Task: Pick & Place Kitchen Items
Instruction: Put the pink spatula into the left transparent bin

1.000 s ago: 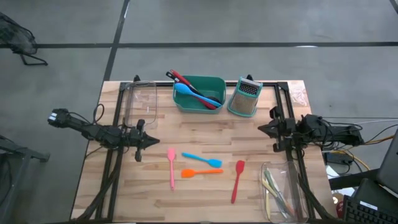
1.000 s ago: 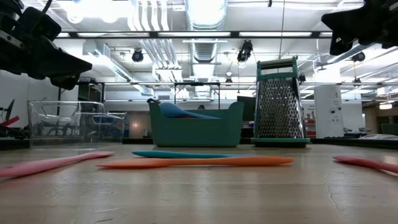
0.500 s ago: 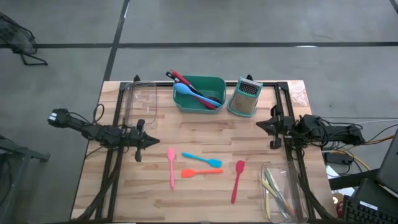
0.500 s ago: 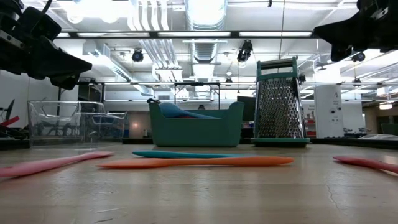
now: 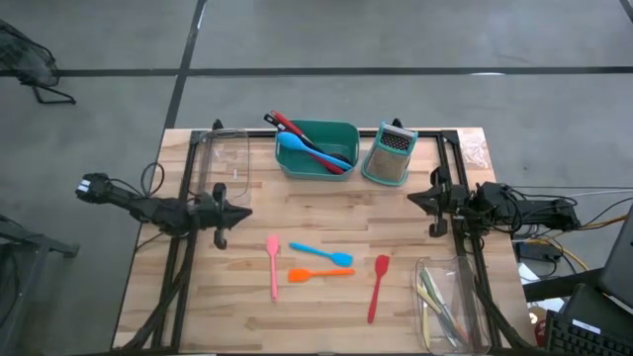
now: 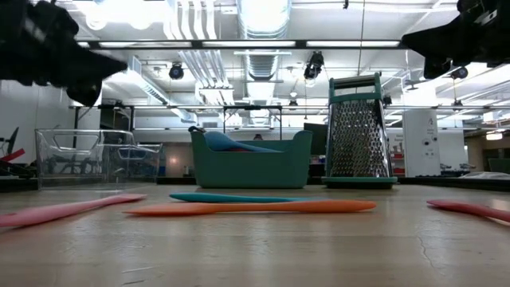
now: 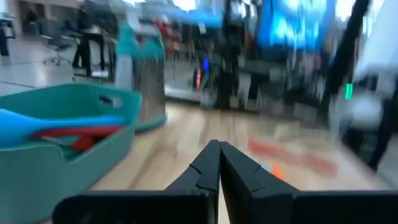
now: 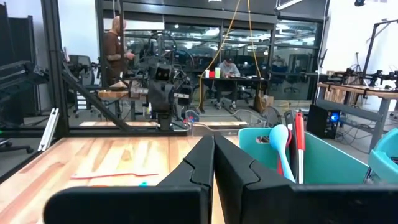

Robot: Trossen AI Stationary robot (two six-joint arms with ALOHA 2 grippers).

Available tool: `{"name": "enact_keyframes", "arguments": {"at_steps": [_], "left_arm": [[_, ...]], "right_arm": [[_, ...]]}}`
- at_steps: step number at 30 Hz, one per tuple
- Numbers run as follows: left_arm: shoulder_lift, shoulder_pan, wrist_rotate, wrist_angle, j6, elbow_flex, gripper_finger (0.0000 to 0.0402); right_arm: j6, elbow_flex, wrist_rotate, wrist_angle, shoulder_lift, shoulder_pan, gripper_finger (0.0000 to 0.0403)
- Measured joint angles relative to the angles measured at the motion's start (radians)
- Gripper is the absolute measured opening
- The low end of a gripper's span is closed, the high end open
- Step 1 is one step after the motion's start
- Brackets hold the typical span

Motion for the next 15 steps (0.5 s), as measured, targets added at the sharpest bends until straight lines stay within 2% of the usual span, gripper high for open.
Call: {"name": "enact_keyframes", "arguments": {"at_steps": [4, 7, 9, 13, 15], "left_arm": [[0.0, 0.0, -0.008, 0.09, -0.215, 0.0, 0.0012], [0.0, 0.0, -0.075, 0.152, -0.285, 0.0, 0.0012], [0.0, 0.001, -0.082, 0.18, -0.351, 0.0, 0.0012], [0.0, 0.001, -0.073, 0.278, -0.379, 0.0, 0.0012], [0.008, -0.006, -0.023, 0.309, -0.393, 0.0, 0.0012]], "right_arm": [[0.0, 0.0, 0.0, 0.0, 0.0, 0.0, 0.0008], [0.001, 0.0, 0.0, 0.0, 0.0, 0.0, 0.0008], [0.0, 0.0, 0.0, 0.0, 0.0, 0.0, 0.0008], [0.0, 0.0, 0.0, 0.0, 0.0, 0.0, 0.0008], [0.001, 0.0, 0.0, 0.0, 0.0, 0.0, 0.0008]]}}
